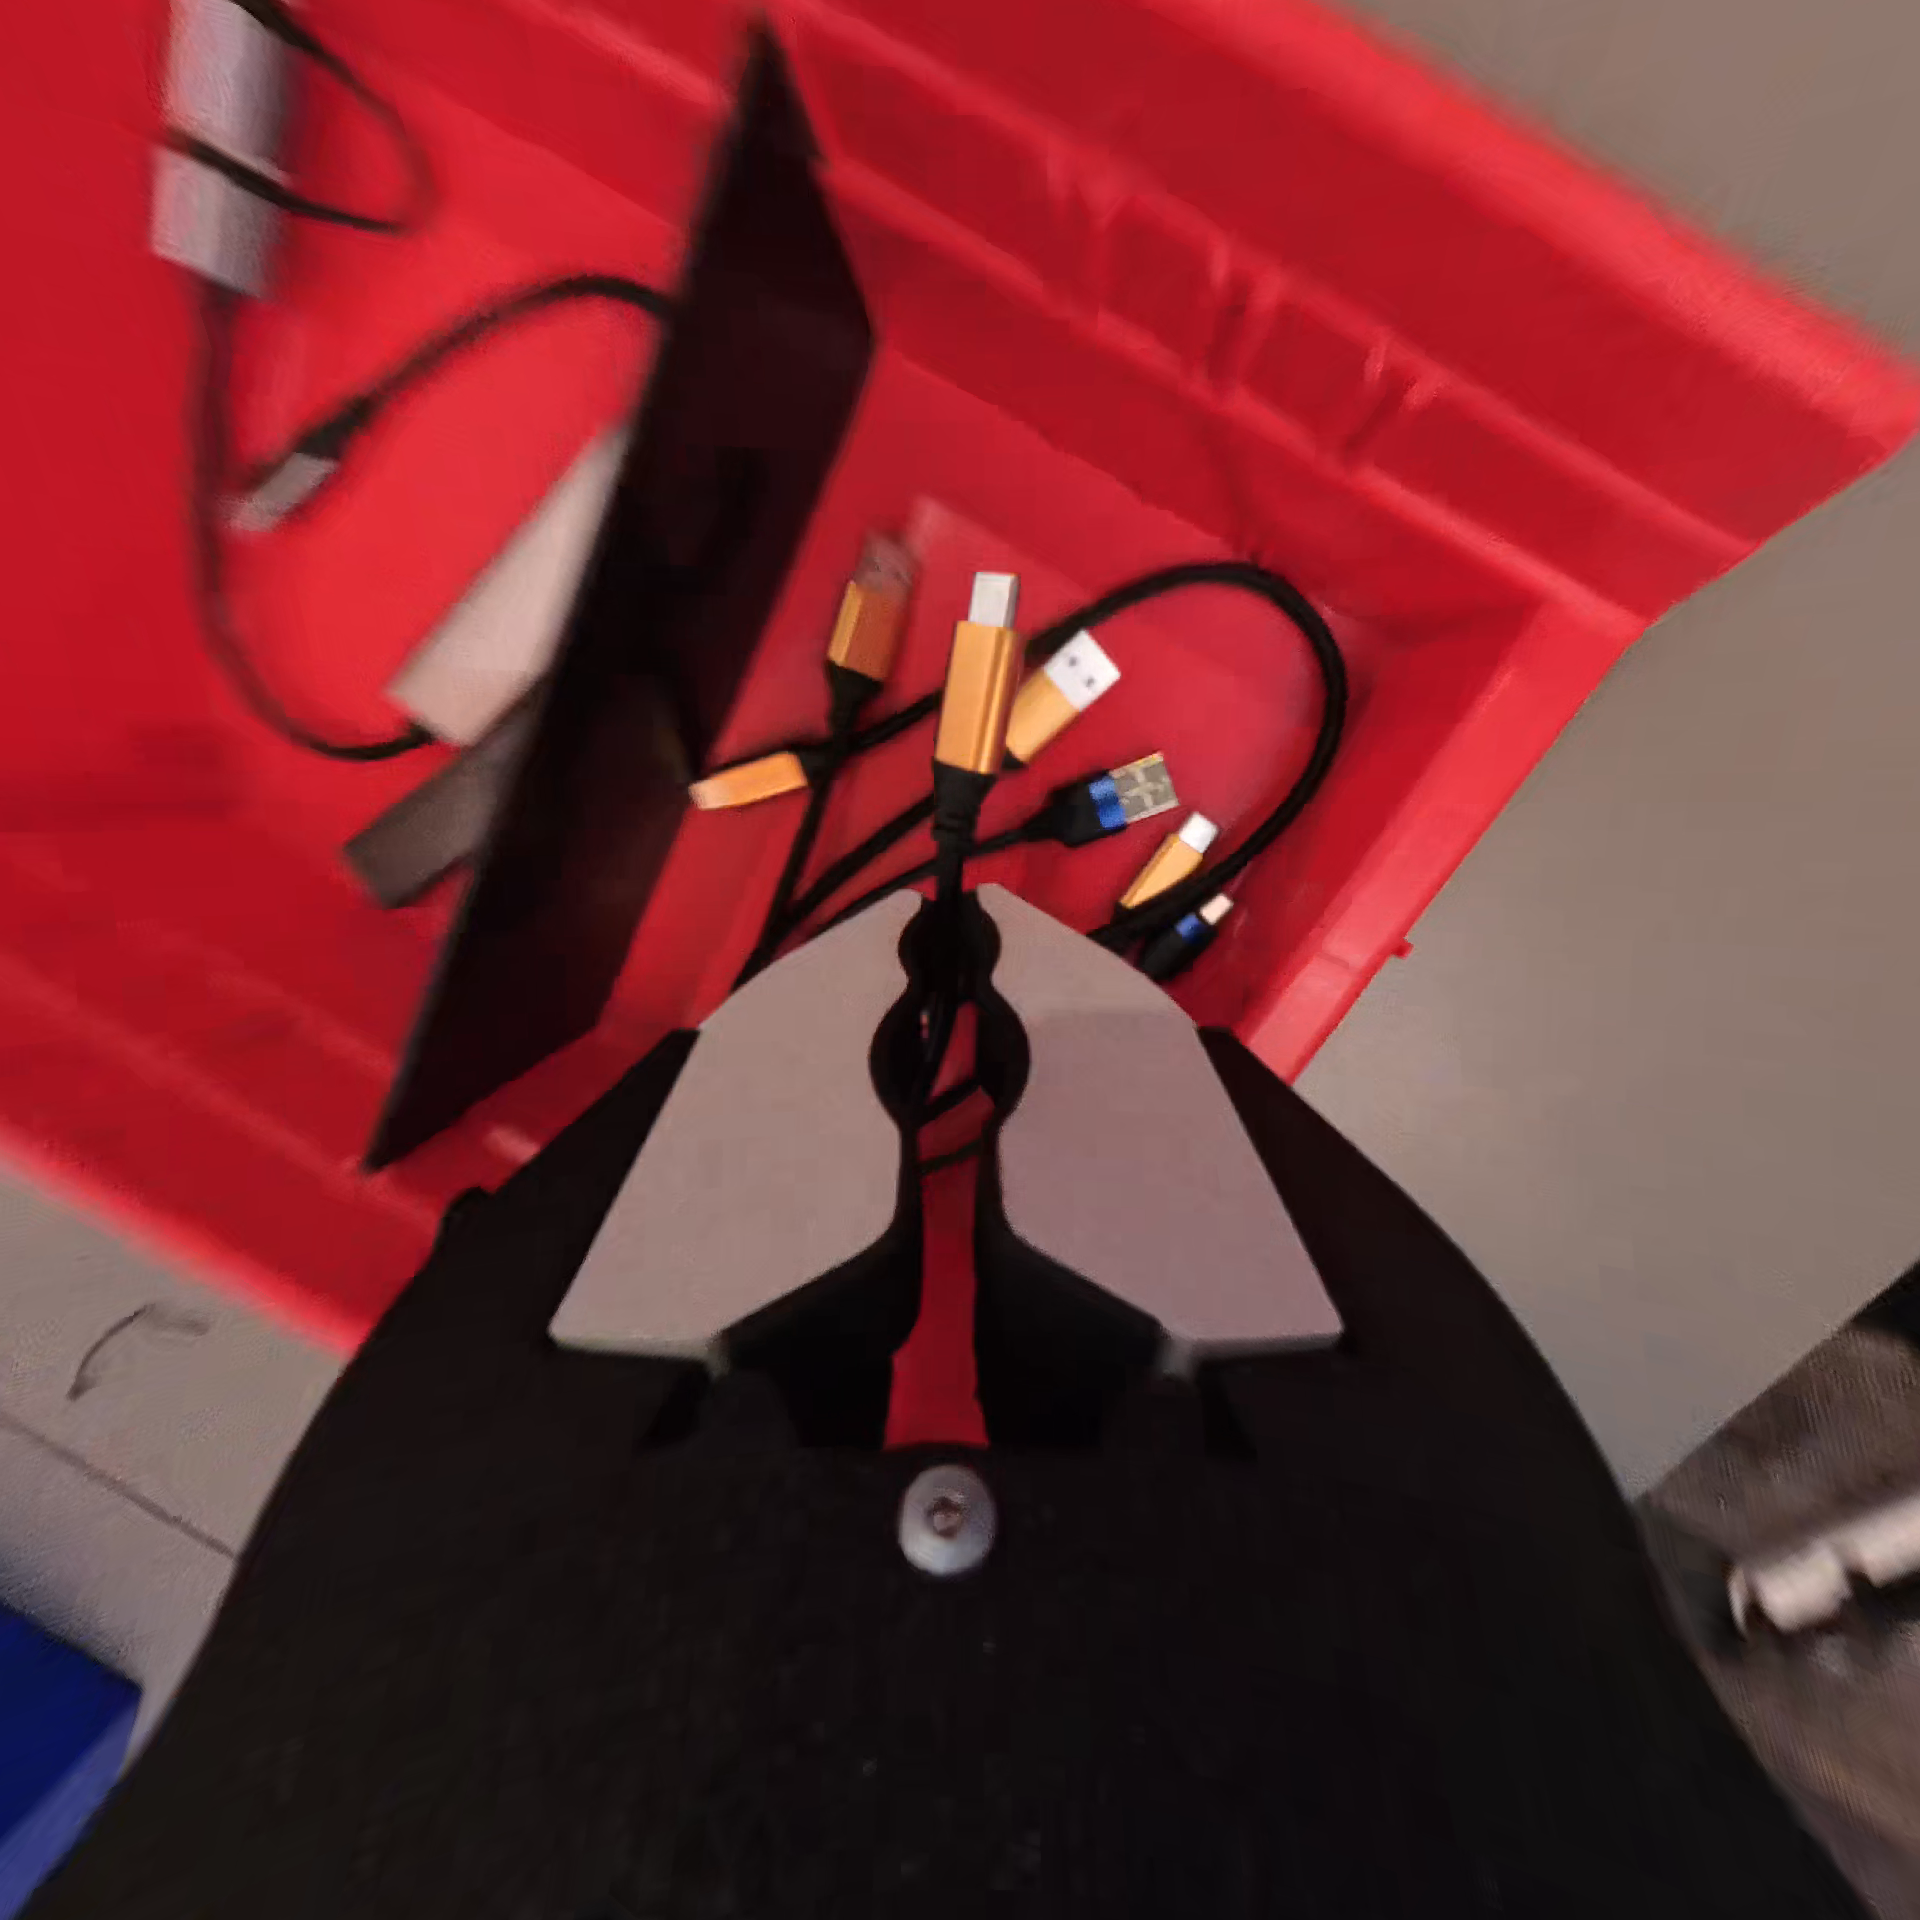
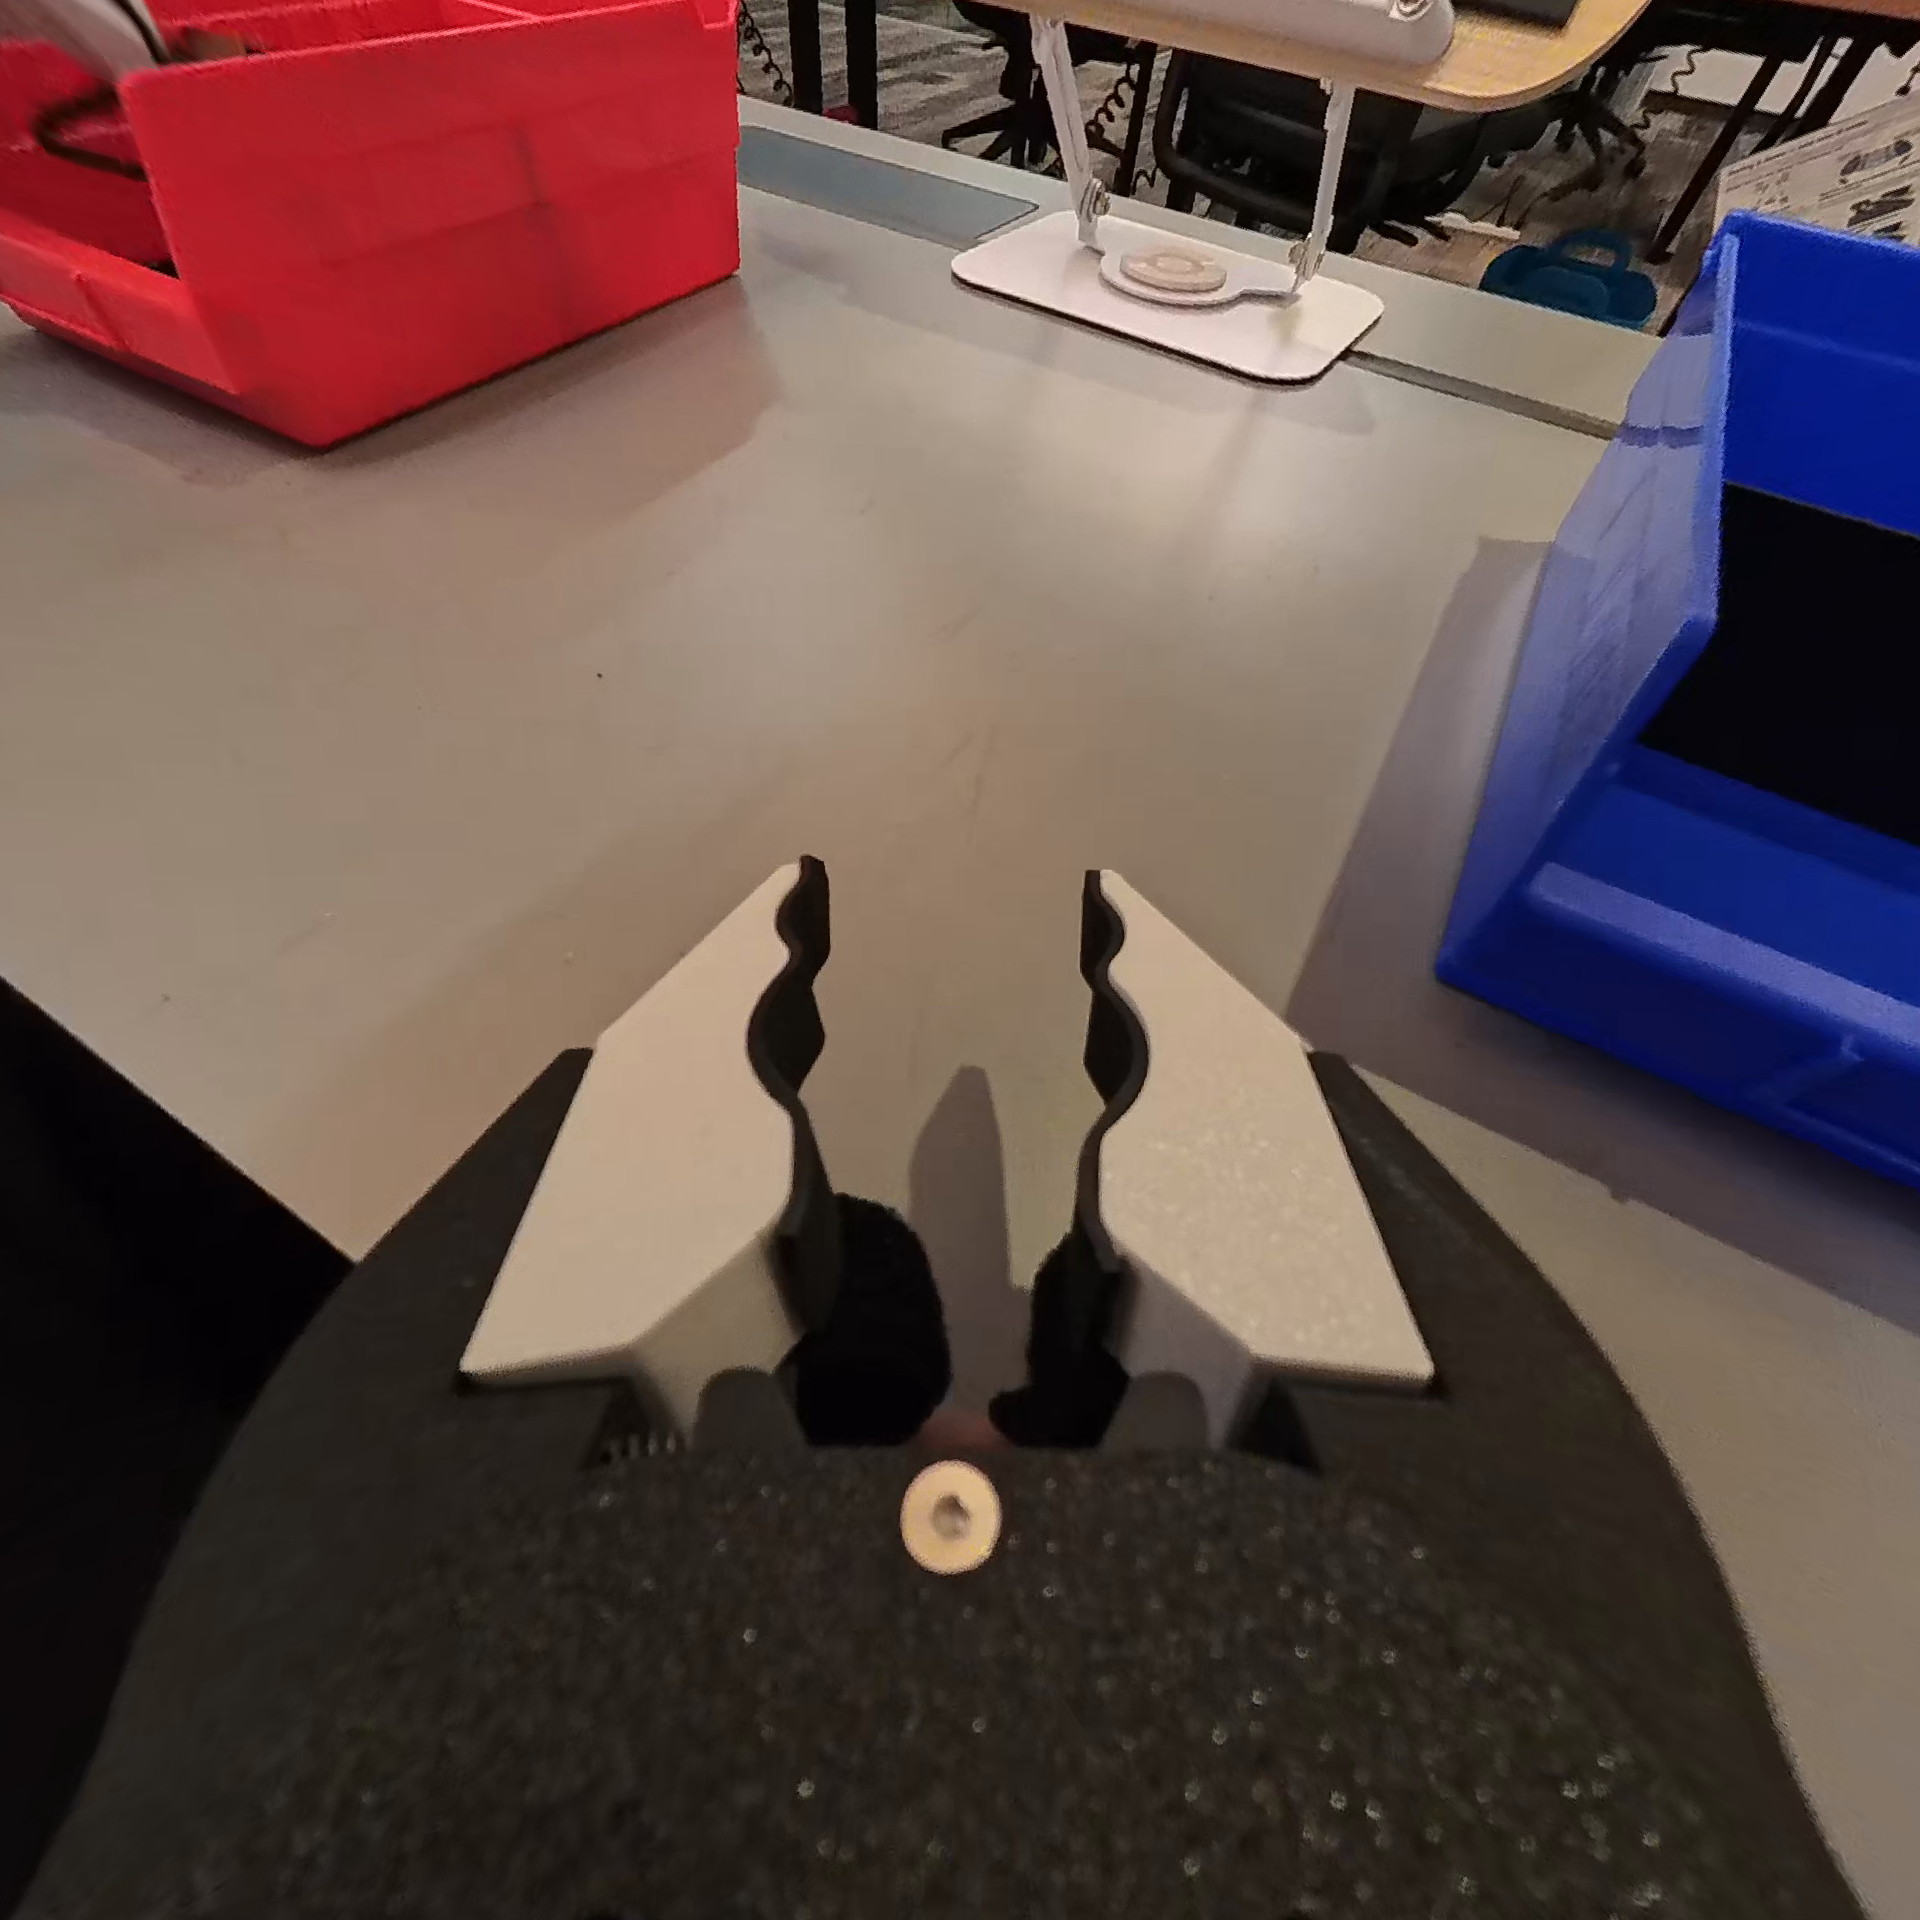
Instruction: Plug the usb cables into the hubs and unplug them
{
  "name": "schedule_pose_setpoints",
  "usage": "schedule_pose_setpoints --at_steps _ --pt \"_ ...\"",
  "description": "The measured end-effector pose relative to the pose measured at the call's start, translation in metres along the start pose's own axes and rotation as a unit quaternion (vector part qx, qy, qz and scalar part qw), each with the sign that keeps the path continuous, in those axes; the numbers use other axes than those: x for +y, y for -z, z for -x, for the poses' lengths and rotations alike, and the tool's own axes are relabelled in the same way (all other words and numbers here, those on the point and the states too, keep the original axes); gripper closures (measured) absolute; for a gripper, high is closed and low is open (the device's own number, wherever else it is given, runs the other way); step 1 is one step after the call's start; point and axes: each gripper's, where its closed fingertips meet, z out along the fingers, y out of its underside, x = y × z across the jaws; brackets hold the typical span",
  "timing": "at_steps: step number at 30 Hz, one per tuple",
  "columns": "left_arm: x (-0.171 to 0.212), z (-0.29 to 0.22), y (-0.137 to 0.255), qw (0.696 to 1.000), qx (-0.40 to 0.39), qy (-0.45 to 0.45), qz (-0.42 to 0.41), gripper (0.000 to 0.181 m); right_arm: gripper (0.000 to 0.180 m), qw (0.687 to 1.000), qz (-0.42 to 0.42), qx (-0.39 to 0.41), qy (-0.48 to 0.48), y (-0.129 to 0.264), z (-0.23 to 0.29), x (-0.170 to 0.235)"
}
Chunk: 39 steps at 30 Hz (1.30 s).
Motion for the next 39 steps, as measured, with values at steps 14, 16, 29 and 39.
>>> schedule_pose_setpoints --at_steps 14,16,29,39 --pt "-0.148 -0.111 0.156 0.932 -0.109 0.051 -0.341 0.177 0.132 1.0 0.004 0.008 0.012 0.004 -0.002 0.003" --pt "-0.17 -0.148 0.138 0.936 -0.077 0.03 -0.341 0.177 0.132 1.0 0.004 0.009 0.01 0.005 -0.004 0.003" --pt "-0.226 -0.263 -0.052 0.944 0.168 0.163 -0.233 0.177 0.132 1.0 0.008 0.011 0.002 0.01 -0.008 0.007" --pt "-0.217 -0.297 -0.089 0.943 0.217 0.175 -0.182 0.168 0.132 1.0 0.013 0.009 -0.003 0.014 -0.009 0.012"
